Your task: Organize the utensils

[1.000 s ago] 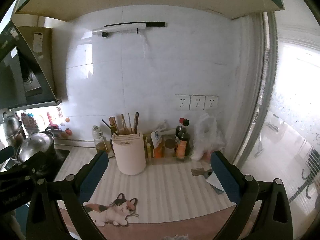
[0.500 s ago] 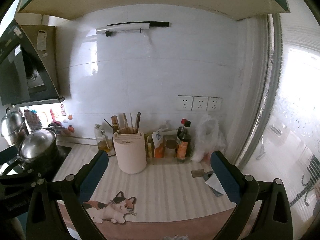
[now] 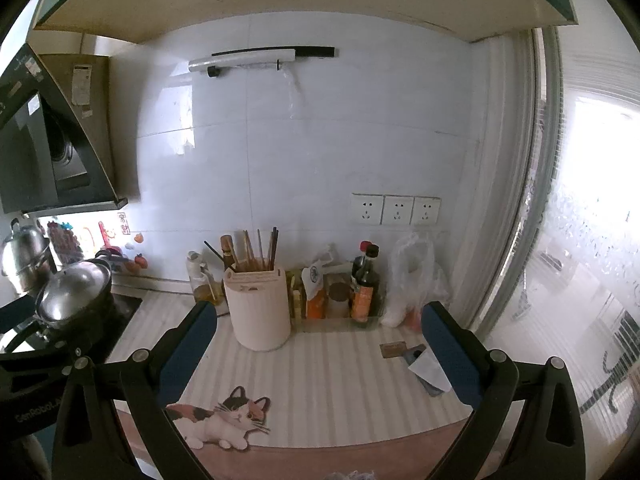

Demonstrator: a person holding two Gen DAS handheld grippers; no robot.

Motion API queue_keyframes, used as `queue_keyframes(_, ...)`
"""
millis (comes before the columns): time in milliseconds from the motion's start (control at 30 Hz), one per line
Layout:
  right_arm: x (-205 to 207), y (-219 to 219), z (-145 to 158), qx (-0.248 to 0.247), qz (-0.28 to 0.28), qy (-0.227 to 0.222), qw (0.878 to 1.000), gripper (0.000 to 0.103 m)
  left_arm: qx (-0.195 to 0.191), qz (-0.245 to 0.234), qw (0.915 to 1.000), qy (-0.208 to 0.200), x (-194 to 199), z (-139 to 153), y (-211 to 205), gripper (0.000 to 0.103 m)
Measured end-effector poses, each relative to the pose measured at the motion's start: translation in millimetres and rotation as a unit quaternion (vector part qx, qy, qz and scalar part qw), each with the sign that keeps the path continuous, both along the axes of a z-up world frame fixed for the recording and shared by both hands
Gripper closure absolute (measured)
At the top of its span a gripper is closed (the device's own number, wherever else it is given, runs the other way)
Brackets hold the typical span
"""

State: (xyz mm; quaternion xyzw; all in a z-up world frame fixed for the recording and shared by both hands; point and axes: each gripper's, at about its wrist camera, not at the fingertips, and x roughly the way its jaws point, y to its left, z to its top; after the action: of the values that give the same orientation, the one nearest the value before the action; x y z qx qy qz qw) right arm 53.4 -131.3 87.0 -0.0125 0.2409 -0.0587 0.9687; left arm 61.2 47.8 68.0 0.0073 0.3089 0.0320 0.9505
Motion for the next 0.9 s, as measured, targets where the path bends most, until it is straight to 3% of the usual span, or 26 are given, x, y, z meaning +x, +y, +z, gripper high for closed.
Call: queue_keyframes(900, 6.9, 7.5, -1.2, 0.0, 0.002, 0.005, 1.0, 0.0, 0.01, 0.031, 0.9994, -0.015, 5.8, 0.0, -0.9, 0.0)
